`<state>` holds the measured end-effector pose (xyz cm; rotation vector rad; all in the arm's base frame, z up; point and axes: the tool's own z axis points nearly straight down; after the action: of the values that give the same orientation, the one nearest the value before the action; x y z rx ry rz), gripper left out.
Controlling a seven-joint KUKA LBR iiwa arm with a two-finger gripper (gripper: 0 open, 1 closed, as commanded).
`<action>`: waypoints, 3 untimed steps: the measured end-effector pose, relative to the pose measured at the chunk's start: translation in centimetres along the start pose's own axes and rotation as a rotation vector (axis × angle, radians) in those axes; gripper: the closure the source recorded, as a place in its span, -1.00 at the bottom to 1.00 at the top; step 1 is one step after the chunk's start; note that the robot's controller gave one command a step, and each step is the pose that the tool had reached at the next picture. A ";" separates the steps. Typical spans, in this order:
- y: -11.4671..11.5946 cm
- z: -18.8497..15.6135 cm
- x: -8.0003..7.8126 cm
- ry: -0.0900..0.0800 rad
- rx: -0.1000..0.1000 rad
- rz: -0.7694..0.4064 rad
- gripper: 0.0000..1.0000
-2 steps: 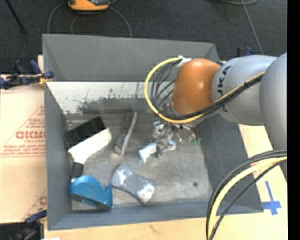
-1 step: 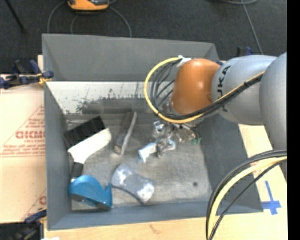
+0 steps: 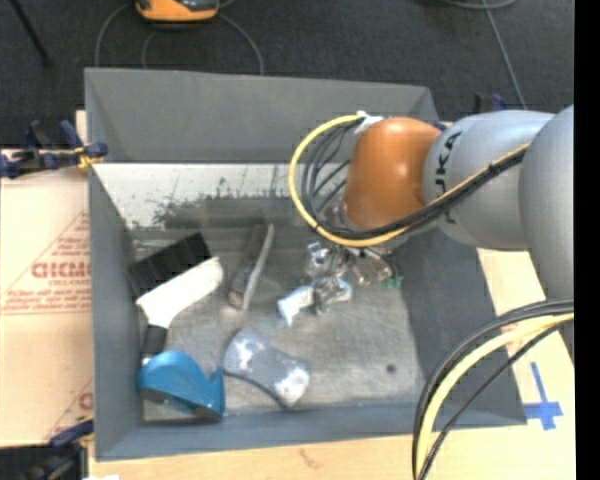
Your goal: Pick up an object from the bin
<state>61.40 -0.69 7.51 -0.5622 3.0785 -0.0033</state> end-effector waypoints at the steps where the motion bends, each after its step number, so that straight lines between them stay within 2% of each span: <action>1: 0.0 -0.4 0.1 0.006 -0.002 0.001 1.00; 2: 0.0 -1.7 0.2 0.010 -0.003 0.001 1.00; 3: -0.1 -2.8 0.0 0.007 -0.001 0.002 1.00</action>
Offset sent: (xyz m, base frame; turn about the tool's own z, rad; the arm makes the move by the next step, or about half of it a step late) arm 0.0001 0.0000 0.0418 0.0000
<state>61.36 -0.78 10.35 -0.5601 3.0856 -0.0036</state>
